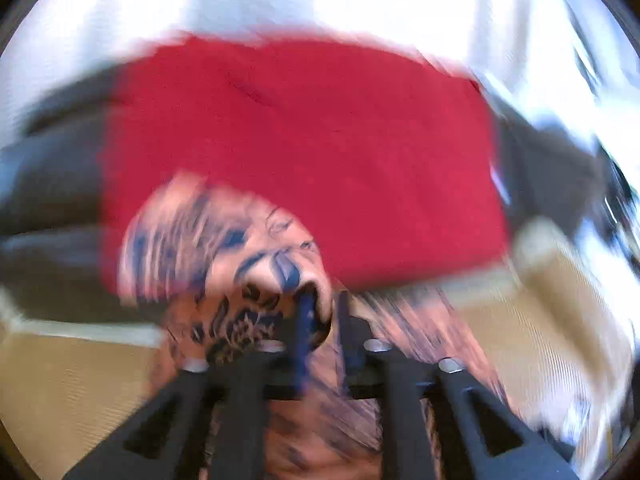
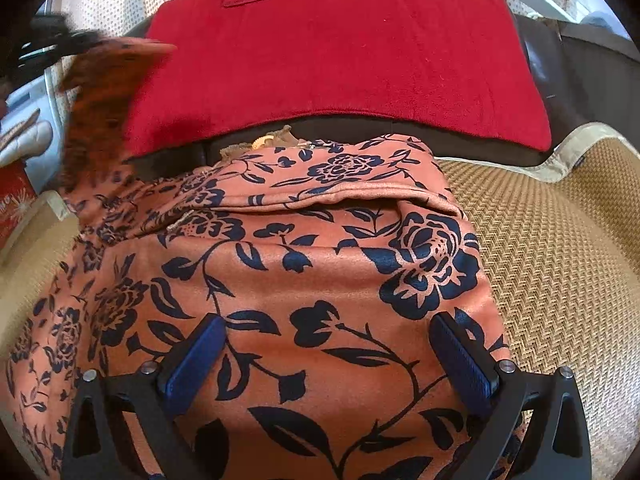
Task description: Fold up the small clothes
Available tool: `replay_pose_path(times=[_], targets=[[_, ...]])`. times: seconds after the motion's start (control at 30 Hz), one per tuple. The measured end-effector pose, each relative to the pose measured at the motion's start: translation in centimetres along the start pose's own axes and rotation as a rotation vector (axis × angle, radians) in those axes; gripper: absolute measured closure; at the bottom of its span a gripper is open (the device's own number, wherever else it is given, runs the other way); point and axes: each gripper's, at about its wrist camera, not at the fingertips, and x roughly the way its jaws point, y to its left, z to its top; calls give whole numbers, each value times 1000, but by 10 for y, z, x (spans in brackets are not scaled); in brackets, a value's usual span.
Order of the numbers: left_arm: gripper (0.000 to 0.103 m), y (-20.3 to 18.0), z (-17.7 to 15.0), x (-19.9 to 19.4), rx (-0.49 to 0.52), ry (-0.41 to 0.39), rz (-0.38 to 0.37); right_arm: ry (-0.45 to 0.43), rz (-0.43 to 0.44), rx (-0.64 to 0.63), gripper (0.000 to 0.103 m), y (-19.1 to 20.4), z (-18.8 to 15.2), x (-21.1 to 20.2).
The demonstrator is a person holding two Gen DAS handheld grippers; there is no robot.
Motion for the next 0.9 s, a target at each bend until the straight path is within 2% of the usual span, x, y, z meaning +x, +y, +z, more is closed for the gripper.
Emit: replay_pose_path(times=[0.03, 0.07, 0.1, 0.17, 0.3, 0.37, 0.47, 0.6, 0.7, 0.77, 0.8, 0.83, 0.87, 0.9], targets=[[48, -16, -23, 29, 15, 104, 0, 2, 12, 12, 0, -2, 1, -1], [47, -19, -43, 49, 16, 193, 11, 9, 33, 35, 0, -5, 3, -4], [47, -13, -57, 61, 12, 245, 27, 20, 61, 65, 0, -10, 6, -6], [47, 12, -87, 69, -39, 304, 102, 39, 129, 162, 0, -26, 14, -17], [44, 84, -108, 48, -220, 298, 205, 6, 185, 314, 0, -54, 41, -33], [41, 116, -109, 43, -300, 286, 254, 9, 276, 414, 0, -68, 66, -25], [40, 148, -114, 42, -387, 258, 284, 89, 441, 646, 0, -88, 95, 20], [39, 173, -123, 56, -469, 276, 284, 198, 389, 848, 0, -102, 104, 74], [39, 180, -137, 64, -492, 304, 279, 208, 351, 884, 1, -100, 108, 91], [39, 183, -141, 63, -498, 286, 273, 208, 297, 881, 10, -98, 114, 98], [38, 180, -143, 59, -492, 282, 277, 215, 279, 882, 37, -98, 117, 102], [39, 181, -143, 58, -494, 289, 276, 236, 268, 863, 100, -96, 122, 107], [39, 184, -143, 56, -512, 282, 271, 255, 248, 833, 98, -92, 128, 109], [39, 188, -142, 54, -529, 273, 274, 228, 233, 795, 98, -86, 137, 101]])
